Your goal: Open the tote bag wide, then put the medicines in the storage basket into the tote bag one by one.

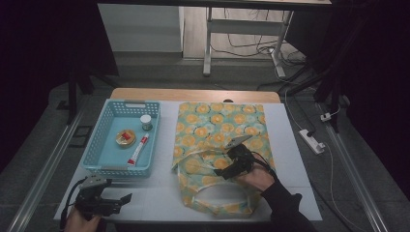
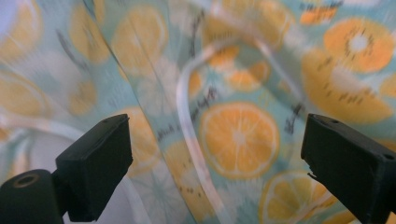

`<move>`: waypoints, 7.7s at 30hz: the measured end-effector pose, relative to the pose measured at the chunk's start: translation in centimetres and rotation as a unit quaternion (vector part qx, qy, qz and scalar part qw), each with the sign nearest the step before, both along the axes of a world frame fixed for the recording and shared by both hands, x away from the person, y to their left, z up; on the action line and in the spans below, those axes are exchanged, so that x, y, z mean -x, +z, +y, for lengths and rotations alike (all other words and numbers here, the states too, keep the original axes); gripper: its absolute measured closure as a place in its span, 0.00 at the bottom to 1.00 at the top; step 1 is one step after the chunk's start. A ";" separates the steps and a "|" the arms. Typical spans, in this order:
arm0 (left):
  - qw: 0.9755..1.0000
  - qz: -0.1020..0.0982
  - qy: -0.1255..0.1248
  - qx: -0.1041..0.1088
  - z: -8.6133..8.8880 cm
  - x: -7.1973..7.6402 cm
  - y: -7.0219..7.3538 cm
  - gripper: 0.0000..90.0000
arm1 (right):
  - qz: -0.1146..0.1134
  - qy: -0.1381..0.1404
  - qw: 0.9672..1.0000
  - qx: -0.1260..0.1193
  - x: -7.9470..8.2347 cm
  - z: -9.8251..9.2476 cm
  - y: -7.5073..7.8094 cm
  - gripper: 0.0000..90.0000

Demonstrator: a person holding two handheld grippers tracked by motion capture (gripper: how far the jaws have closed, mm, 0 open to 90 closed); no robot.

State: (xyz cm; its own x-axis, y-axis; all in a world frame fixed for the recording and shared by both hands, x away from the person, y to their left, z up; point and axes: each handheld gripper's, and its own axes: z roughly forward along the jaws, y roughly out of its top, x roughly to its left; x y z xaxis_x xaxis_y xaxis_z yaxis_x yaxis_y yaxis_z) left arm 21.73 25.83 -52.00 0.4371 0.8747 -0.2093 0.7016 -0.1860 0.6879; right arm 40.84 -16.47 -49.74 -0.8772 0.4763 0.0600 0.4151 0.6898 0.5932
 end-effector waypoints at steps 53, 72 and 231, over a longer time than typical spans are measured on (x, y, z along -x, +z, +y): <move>1.000 0.003 0.003 0.003 0.1 -0.1 0.0 0.03 | -0.025 0.010 0.997 -0.076 -0.8 -2.9 3.3 1.00; 1.000 -0.009 0.018 -0.009 0.5 0.0 0.1 0.01 | -0.059 0.024 0.995 -0.072 -2.5 -0.6 7.9 1.00; 0.999 0.033 0.014 -0.010 4.4 -18.1 4.2 0.00 | -0.063 0.022 0.993 -0.097 -3.9 0.1 10.6 0.99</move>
State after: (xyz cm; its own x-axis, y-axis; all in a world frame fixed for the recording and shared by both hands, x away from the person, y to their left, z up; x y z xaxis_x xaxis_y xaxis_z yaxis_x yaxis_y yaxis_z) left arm 39.78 30.25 -47.80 0.3974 0.8913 -0.2185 0.7507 -0.1788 0.6360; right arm 44.71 -16.35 -39.12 -0.9035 0.4271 0.0348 0.3006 0.5738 0.7618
